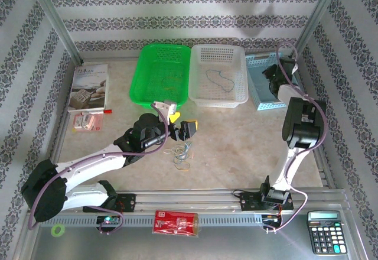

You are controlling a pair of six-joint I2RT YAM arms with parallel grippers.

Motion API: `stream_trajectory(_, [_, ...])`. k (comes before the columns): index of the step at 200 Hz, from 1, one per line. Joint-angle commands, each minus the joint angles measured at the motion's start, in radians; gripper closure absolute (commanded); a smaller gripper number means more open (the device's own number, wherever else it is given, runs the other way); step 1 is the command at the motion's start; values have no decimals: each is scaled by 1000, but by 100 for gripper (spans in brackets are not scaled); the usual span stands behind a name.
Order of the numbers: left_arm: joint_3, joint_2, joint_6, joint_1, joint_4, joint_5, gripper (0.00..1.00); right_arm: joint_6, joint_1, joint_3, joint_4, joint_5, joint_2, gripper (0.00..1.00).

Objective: Untangle the cables

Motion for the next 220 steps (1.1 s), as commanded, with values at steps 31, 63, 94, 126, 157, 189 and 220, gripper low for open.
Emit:
stream_trajectory(31, [-11, -37, 2, 9, 8, -16, 0, 185, 11, -46, -44, -126, 56, 100])
stream_trajectory(63, [-16, -44, -2, 9, 16, -18, 0, 188, 52, -38, -36, -207, 85, 100])
stream_trajectory(94, [-23, -53, -10, 9, 21, -18, 0, 200, 113, -23, -16, -273, 105, 100])
stream_trajectory(126, [-33, -67, -12, 9, 23, -24, 0, 226, 181, -22, 14, -312, 114, 100])
stream_trajectory(157, [-39, -75, -10, 9, 20, -27, 0, 229, 237, -19, 34, -330, 108, 100])
stream_trajectory(189, [-37, -80, -7, 8, 14, -25, 0, 203, 228, -20, 23, -316, 62, 100])
stream_trajectory(220, [-37, -87, -4, 9, 12, -23, 0, 147, 191, -24, -6, -278, -35, 100])
